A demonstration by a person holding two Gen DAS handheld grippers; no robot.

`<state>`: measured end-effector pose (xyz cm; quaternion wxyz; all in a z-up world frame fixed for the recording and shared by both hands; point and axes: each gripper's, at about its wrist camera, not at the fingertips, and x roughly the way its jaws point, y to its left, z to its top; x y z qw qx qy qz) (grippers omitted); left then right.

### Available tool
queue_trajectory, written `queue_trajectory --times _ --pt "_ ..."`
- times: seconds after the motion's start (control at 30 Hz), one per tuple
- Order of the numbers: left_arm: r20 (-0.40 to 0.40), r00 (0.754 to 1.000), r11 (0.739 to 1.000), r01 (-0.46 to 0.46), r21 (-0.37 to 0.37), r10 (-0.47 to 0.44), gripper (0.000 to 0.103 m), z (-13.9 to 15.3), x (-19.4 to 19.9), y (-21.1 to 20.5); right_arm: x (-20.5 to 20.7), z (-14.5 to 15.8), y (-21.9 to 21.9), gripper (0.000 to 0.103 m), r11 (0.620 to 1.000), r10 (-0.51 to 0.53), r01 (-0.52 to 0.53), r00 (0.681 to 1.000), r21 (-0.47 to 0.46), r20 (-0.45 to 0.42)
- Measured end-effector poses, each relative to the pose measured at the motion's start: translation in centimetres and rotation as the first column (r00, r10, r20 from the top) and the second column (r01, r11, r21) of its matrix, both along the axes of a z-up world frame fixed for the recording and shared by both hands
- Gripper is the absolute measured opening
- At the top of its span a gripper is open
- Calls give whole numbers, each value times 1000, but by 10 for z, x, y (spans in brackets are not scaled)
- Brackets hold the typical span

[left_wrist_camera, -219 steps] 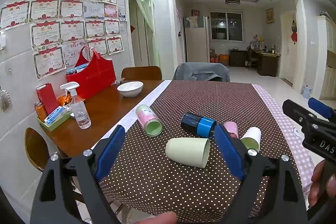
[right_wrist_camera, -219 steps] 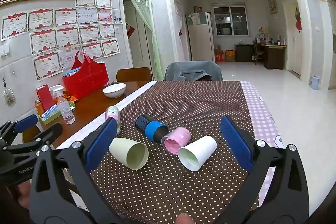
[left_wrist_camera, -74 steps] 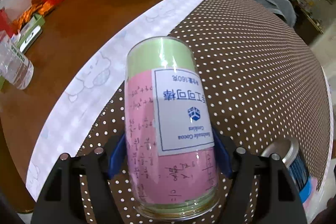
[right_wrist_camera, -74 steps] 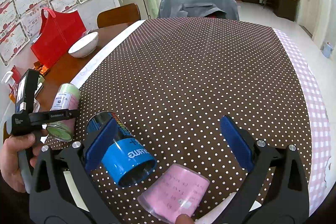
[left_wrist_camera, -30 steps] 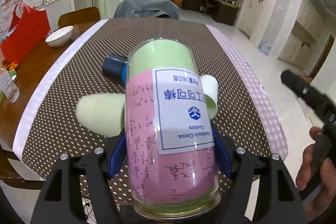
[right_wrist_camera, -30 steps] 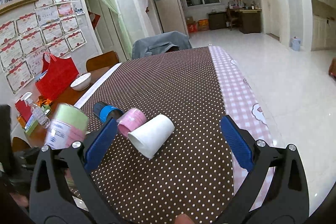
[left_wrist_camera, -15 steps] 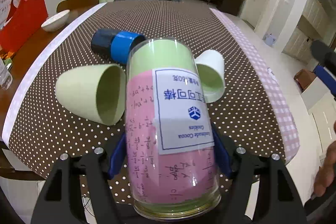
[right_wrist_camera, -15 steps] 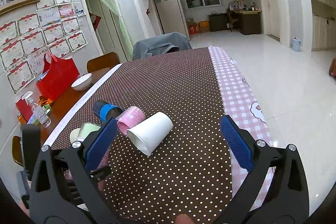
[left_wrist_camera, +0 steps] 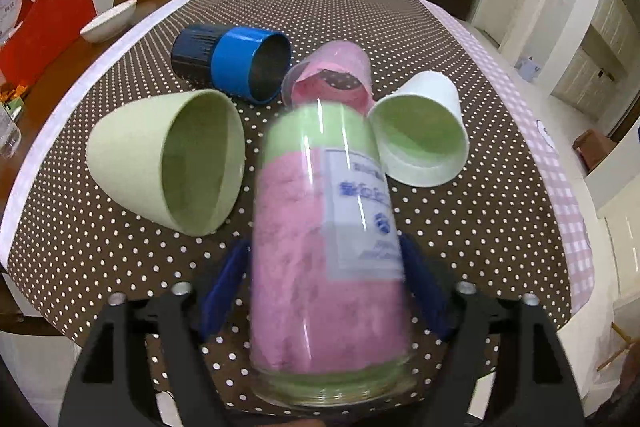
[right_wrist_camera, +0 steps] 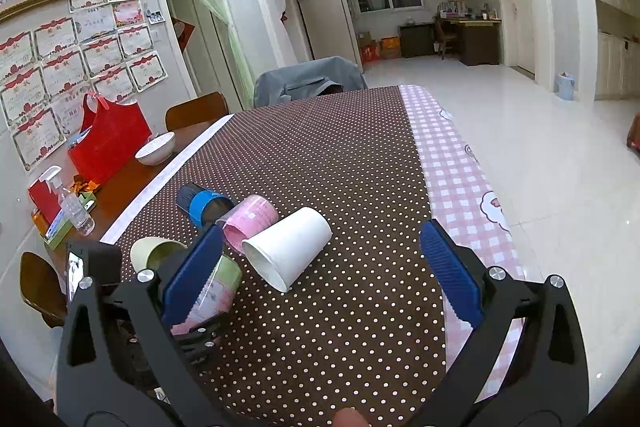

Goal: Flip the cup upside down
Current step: 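Lower the canister onto the tablecloth and open the left tool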

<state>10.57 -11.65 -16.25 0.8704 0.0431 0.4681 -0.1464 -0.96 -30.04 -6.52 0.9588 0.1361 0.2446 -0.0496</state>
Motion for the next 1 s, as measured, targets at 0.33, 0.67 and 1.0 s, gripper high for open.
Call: queue_trajectory --times 0.33,0.67,1.0 --pt "56 998 1000 1 -13 0 84 22 -14 10 1 5 8 97 1000 17 -17 1000 -7 4" --pt "154 988 999 13 -47 -6 84 58 -34 19 -1 12 15 97 999 36 -35 999 -10 19" --pt "238 970 998 -24 -65 39 84 86 -43 41 0 17 19 97 999 48 -47 998 -16 27"
